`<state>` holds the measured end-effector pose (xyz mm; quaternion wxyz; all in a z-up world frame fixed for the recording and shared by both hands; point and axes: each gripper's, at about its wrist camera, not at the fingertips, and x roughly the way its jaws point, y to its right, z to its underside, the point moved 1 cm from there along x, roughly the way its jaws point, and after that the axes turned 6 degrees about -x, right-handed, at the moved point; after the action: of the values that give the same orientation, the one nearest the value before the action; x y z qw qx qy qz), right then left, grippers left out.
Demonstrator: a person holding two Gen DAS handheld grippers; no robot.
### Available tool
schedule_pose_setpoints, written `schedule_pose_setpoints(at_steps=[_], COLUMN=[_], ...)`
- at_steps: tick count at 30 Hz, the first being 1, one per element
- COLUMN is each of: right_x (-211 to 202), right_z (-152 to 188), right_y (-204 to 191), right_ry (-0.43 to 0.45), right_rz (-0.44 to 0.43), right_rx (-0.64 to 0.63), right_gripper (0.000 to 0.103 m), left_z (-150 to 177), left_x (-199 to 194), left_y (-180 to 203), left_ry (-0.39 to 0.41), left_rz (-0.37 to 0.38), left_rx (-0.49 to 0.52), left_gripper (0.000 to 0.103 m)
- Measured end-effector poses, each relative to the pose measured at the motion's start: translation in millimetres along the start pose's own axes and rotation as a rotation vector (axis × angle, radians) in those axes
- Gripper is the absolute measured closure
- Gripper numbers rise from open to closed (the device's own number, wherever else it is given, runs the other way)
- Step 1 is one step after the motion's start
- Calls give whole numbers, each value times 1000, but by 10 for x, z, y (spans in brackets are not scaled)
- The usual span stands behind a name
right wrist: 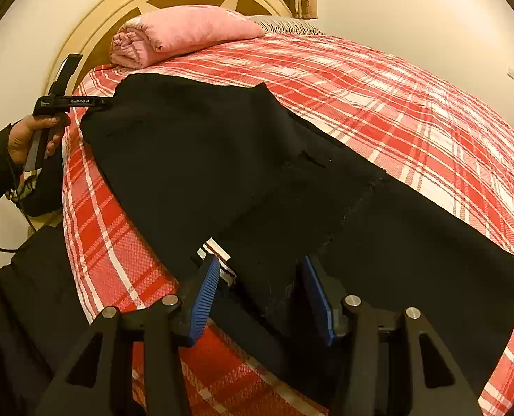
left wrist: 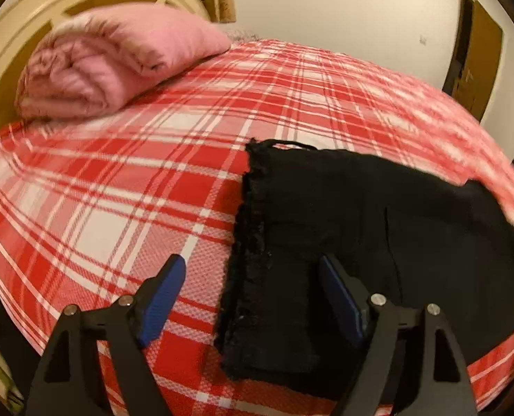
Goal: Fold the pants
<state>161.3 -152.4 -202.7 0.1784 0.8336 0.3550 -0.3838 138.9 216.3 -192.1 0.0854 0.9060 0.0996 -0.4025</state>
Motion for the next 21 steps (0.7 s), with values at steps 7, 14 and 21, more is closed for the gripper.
schedule_pose_setpoints(at_steps=[7, 14, 21], right_x=[3, -49, -16], right_z=[-19, -50, -50], right_y=[-19, 28, 21], right_ry=[-18, -50, -59], right_rz=[14, 47, 54], right_rx=[-3, -24, -21], right_gripper=[51, 51, 51], left_z=[5, 35, 59], left_x=[15, 59, 69], left_y=[-71, -138, -164], left_ry=[4, 2, 7], left_rz=[38, 68, 83], left_rx=[-18, -63, -78], left_gripper=[20, 14, 11])
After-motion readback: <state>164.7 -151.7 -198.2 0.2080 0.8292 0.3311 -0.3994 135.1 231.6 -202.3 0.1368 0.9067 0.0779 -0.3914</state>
